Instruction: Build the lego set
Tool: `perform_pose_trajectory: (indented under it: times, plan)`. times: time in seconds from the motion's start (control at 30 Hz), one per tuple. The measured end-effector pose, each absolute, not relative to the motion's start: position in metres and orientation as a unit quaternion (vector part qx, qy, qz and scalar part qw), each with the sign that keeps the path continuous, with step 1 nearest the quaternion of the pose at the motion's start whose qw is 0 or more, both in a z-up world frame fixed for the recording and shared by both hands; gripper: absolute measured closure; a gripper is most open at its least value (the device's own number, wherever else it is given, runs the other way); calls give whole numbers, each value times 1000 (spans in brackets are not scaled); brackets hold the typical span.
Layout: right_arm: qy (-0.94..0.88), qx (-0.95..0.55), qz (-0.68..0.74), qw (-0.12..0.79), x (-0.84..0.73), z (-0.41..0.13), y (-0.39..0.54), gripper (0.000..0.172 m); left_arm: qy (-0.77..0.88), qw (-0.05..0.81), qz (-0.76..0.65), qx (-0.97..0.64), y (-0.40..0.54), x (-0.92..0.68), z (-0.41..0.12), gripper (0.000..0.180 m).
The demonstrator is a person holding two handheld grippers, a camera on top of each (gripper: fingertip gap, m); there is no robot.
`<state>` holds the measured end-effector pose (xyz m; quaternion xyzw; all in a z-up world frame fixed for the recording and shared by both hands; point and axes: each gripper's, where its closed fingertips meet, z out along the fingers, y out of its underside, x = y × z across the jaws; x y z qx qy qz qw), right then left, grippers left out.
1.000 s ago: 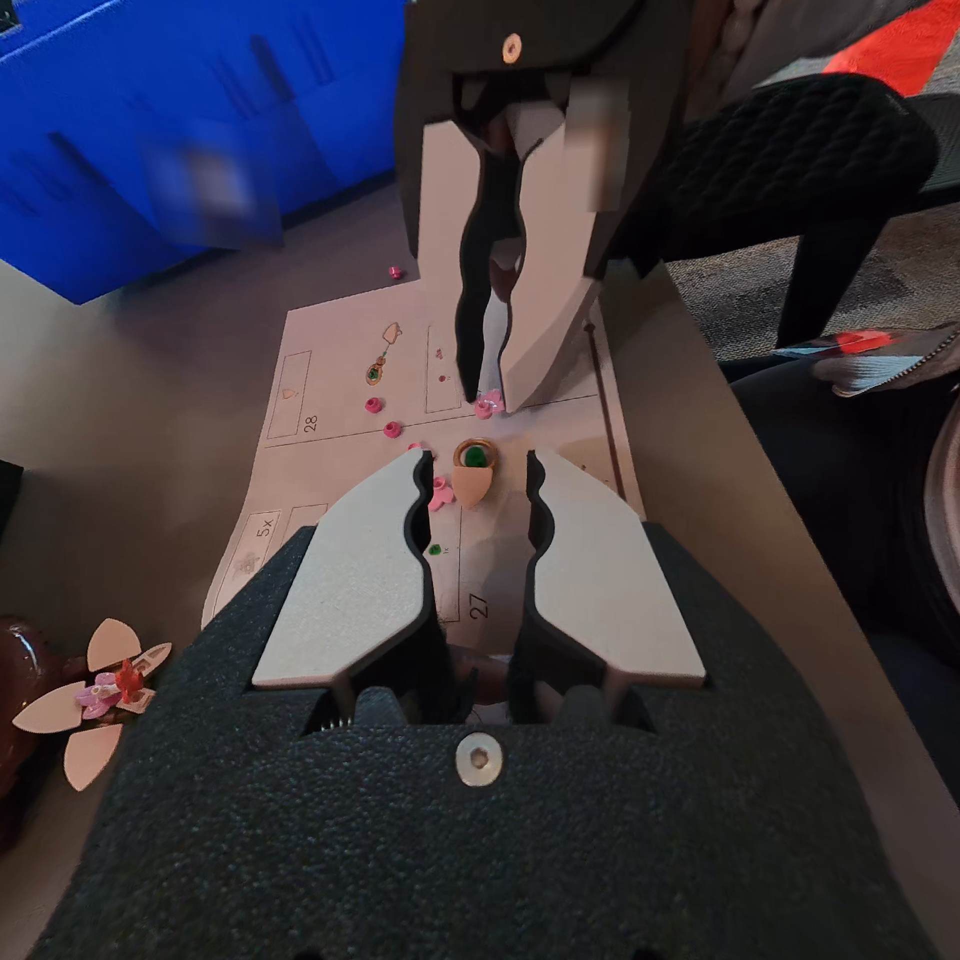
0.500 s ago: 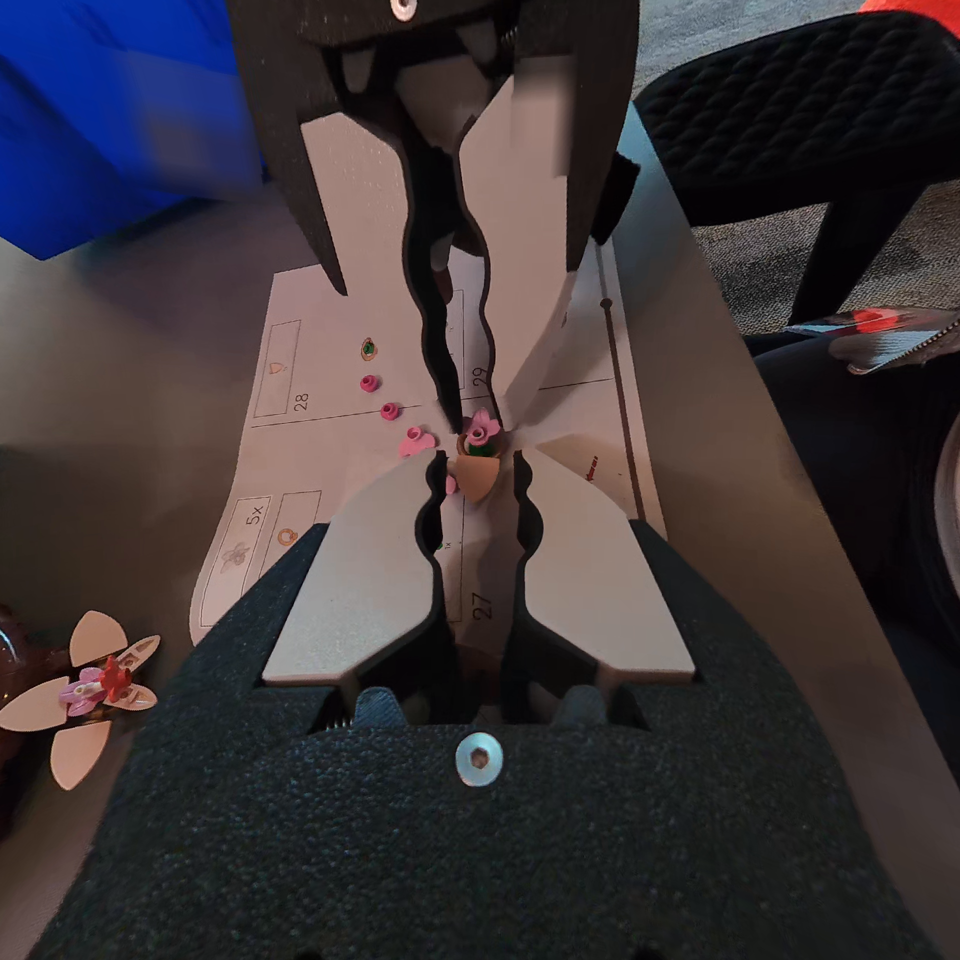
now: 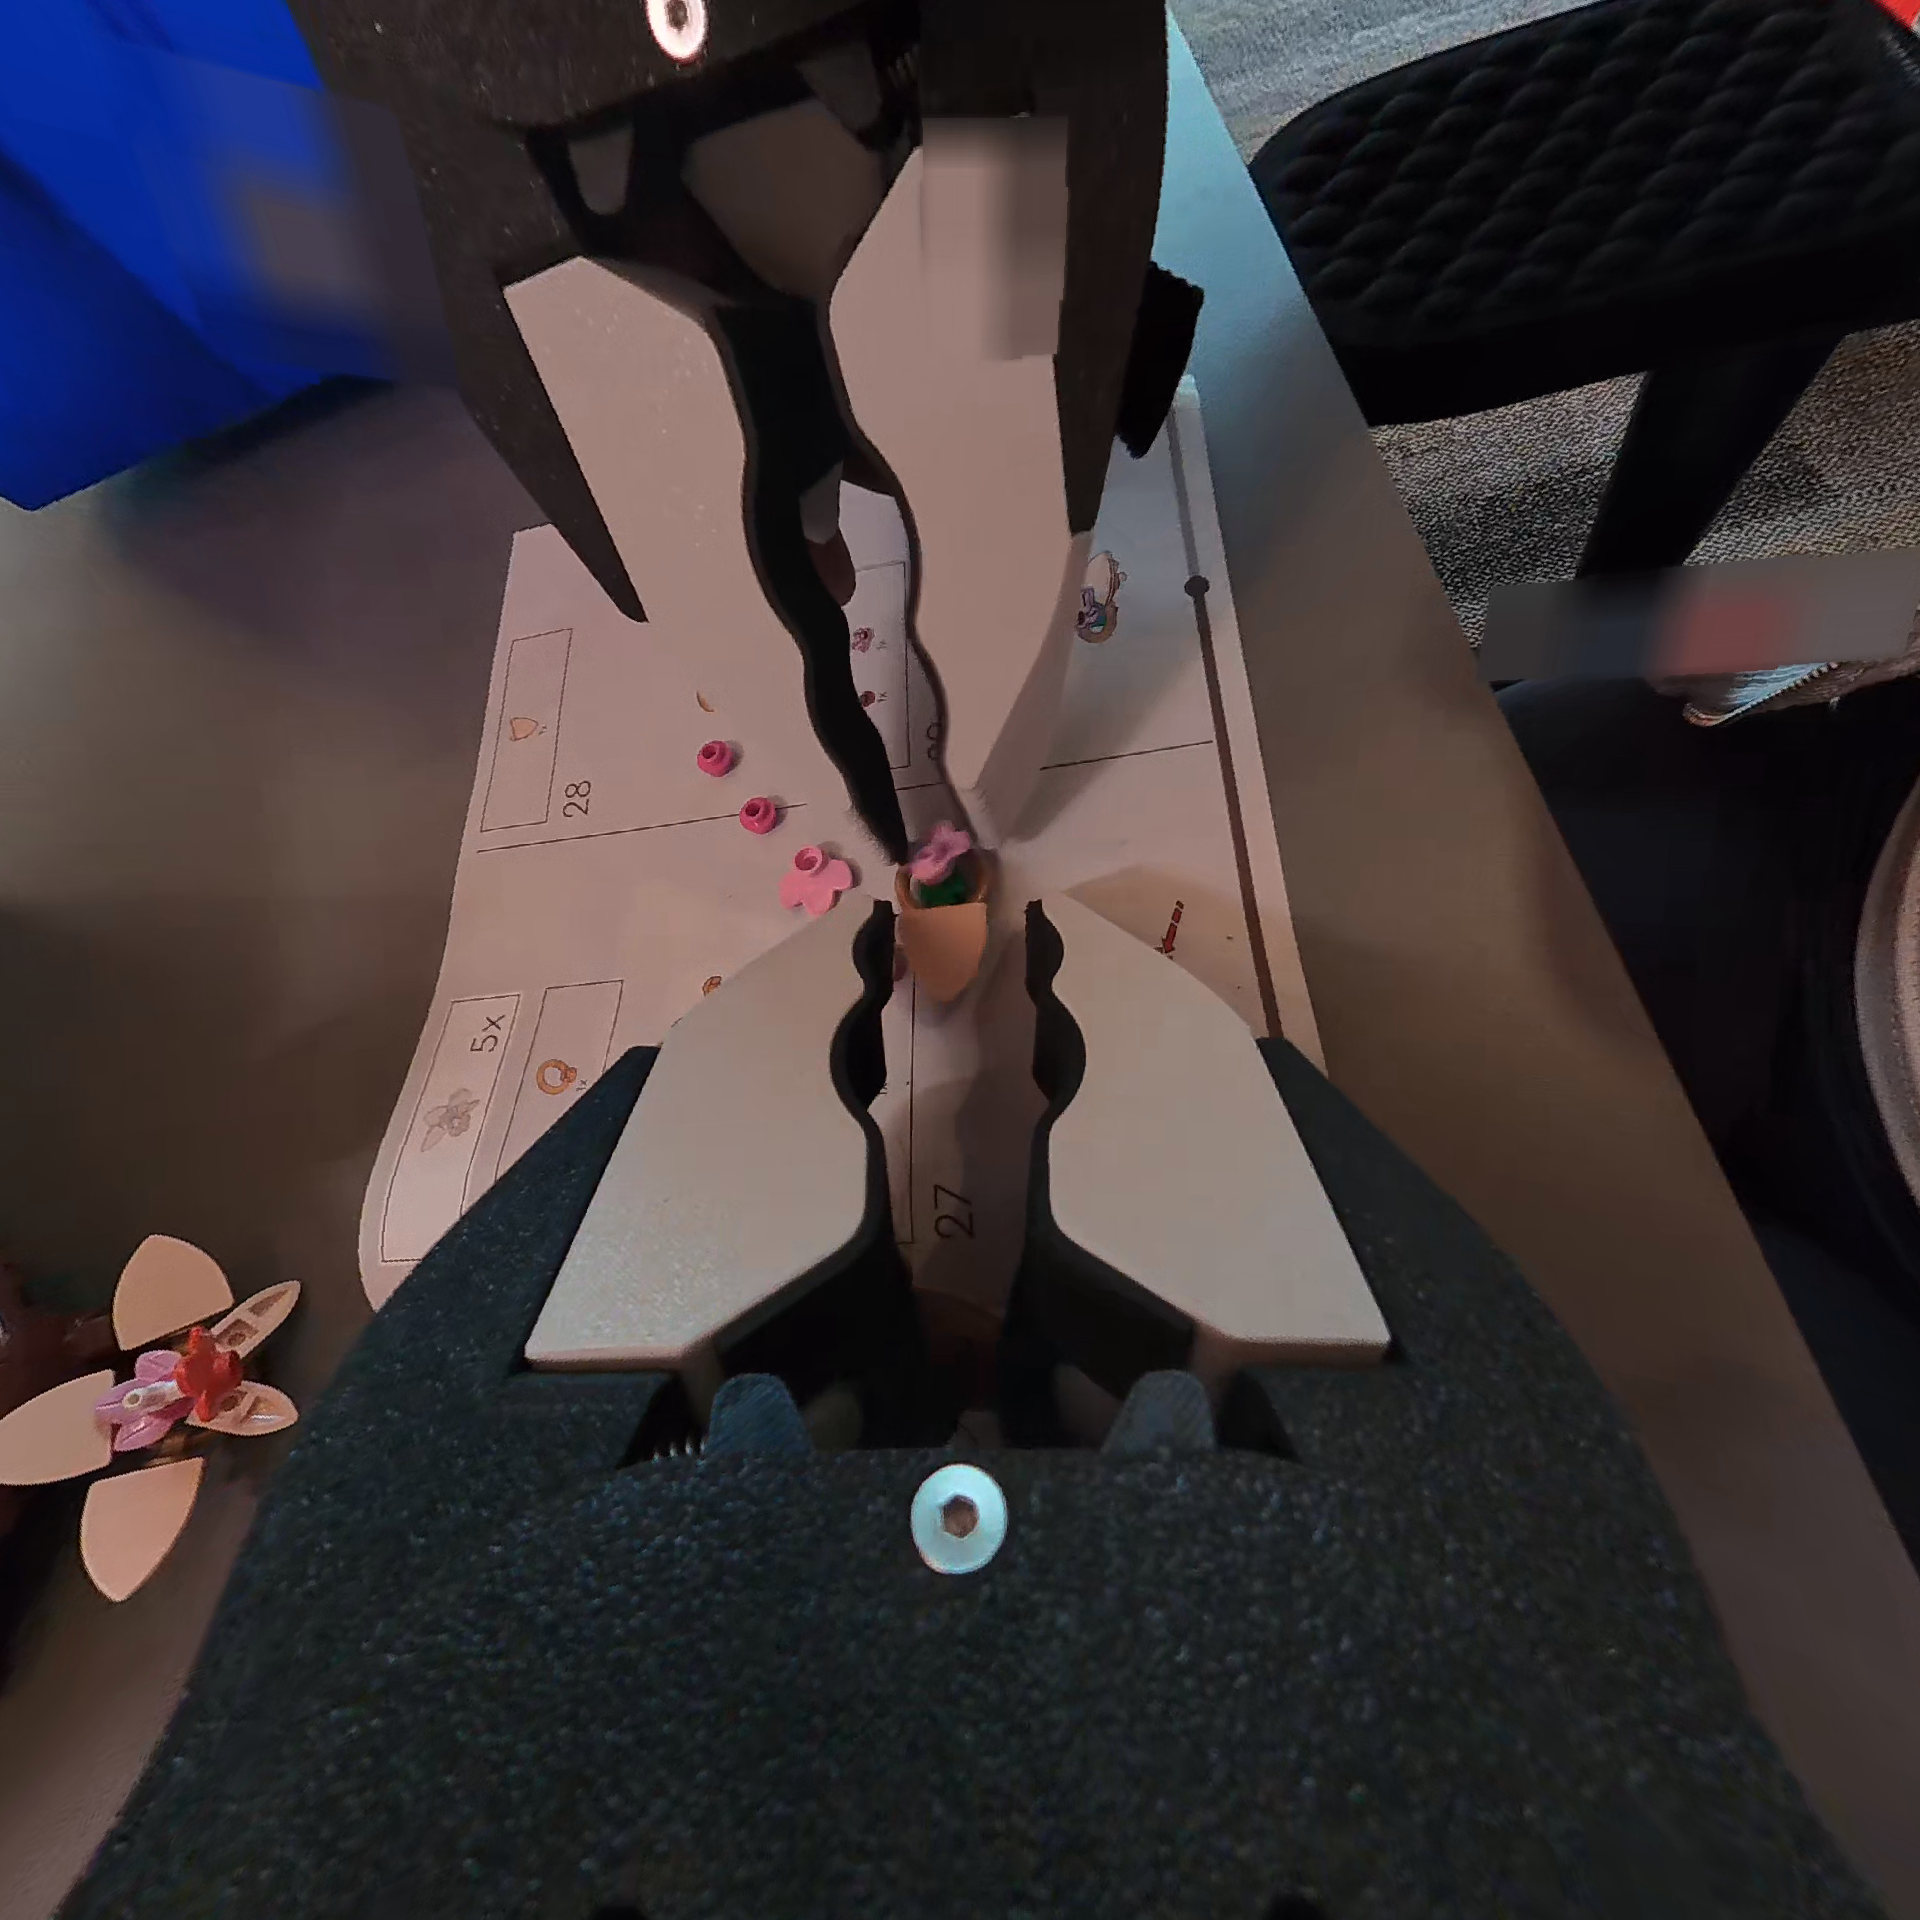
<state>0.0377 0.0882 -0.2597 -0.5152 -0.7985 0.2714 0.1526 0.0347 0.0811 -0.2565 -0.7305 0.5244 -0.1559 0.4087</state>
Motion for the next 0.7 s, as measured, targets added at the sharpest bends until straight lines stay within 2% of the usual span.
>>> perform_pose_trajectory:
  times: [0.03,0.17,0.27,0.43,0.53,0.7]
  plan:
    - [-799,-514,270,156,37,-259,89,168,525,409,-156,-730,81,35,-256,156]
    - [-802,-511,265,161,36,-257,90,168,523,412,-156,-730,81,34,-255,155]
    - [-803,-506,266,169,36,-255,89,167,524,417,-160,-725,79,30,-253,146]
    - [-750,-552,304,200,29,-247,79,161,506,431,-149,-732,79,8,-244,144]
    - [-716,-594,297,216,31,-256,75,151,508,416,-150,-739,78,6,-249,148]
    - [-735,-549,244,316,21,-252,71,163,531,379,-151,-742,68,14,-259,154]
